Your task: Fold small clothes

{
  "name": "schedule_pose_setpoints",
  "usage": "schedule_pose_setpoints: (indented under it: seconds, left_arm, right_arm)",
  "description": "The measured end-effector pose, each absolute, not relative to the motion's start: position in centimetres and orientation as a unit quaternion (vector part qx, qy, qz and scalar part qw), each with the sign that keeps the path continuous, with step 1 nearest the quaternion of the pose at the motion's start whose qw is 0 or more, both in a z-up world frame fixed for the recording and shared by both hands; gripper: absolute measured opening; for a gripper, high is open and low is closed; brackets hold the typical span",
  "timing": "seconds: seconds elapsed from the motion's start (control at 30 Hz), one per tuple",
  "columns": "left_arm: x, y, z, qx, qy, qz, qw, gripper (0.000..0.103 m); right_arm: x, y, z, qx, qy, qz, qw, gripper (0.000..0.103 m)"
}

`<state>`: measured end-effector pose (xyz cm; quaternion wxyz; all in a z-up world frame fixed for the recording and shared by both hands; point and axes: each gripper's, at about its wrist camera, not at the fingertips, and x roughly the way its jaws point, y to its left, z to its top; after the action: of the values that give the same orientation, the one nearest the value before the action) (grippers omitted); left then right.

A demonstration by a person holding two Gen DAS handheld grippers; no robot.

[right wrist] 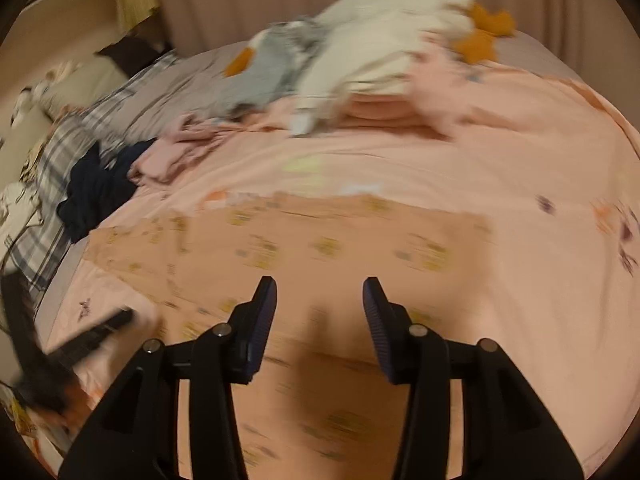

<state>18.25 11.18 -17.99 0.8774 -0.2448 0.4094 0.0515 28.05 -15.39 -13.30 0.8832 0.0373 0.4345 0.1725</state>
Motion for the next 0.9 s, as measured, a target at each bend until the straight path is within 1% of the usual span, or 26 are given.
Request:
schedule_pose_setpoints:
  seconds: [0.07,0.13,0.17,0.2,0.27,0.3,0.37,0.43,0.5,0.53,0.57,0.6,0.67,0.77,0.8,0.9]
  left_arm:
    - [17.9,10.9,-17.2,-0.235,0.391,0.045,0.889,0.025]
    - [18.5,9.7,-16.8,-0.197,0.382,0.038,0.902,0.025]
    - [19.7,8.9,-16.9,-0.180,0.385,0.049,0.904,0.025]
    - [20.8,8.5,-17.1,-0.174,0.388,0.057,0.903,0.025]
    - [24.0,8.0,-18.0,-0.189,0.403,0.050,0.894,0.025]
    - [25.1,7.9,-18.4,-0.201,0.413,0.044,0.887,0.025]
    - [27.9,7.0,-19.8,-0.212,0.441,0.047,0.871,0.024]
    - [29.1,6.0,-20.5,-0.192,0.451,0.074,0.868,0.024]
    - [29.3,5.0,-21.5,-0.158,0.462,0.098,0.867,0.025]
    - [29.3,4.8,-22.1,-0.145,0.473,0.109,0.862,0.025]
    - [29.2,4.9,-23.1,-0.138,0.486,0.123,0.854,0.024]
    - [28.9,5.2,-23.5,-0.145,0.482,0.120,0.856,0.024]
    - [27.9,5.7,-23.6,-0.163,0.465,0.111,0.863,0.024]
    - [27.3,5.9,-23.6,-0.155,0.468,0.103,0.864,0.019]
    - [27.2,6.0,-23.5,-0.147,0.469,0.099,0.865,0.017]
    - [26.6,6.6,-23.5,-0.160,0.468,0.087,0.865,0.015]
  right_arm:
    - [28.0,-18.8,-13.6,0.057,0.429,0.173,0.885,0.046]
    - [27.6,-21.5,-14.2,0.058,0.412,0.175,0.892,0.043]
    - [27.5,-22.6,-14.8,0.064,0.409,0.172,0.894,0.040]
    - [27.4,-23.4,-15.4,0.073,0.409,0.172,0.893,0.032]
    - [27.7,-24.9,-17.2,0.113,0.408,0.200,0.884,0.029]
    - [28.0,-25.1,-18.2,0.130,0.417,0.213,0.874,0.028]
    - [28.6,-24.5,-19.4,0.121,0.435,0.208,0.868,0.026]
    - [29.2,-23.4,-19.9,0.112,0.426,0.235,0.866,0.026]
    - [29.6,-22.8,-20.8,0.134,0.444,0.251,0.850,0.024]
    - [29.9,-22.5,-21.4,0.124,0.459,0.247,0.844,0.023]
    - [30.1,-22.1,-22.3,0.101,0.477,0.229,0.843,0.019]
    - [30.2,-22.0,-22.8,0.091,0.484,0.218,0.842,0.010]
    - [30.2,-22.1,-23.0,0.099,0.481,0.218,0.843,0.010]
    - [30.2,-22.0,-23.2,0.106,0.484,0.215,0.842,0.010]
    - [30.1,-21.9,-23.4,0.104,0.481,0.213,0.844,0.009]
    - [29.4,-21.7,-23.6,0.092,0.468,0.202,0.855,0.009]
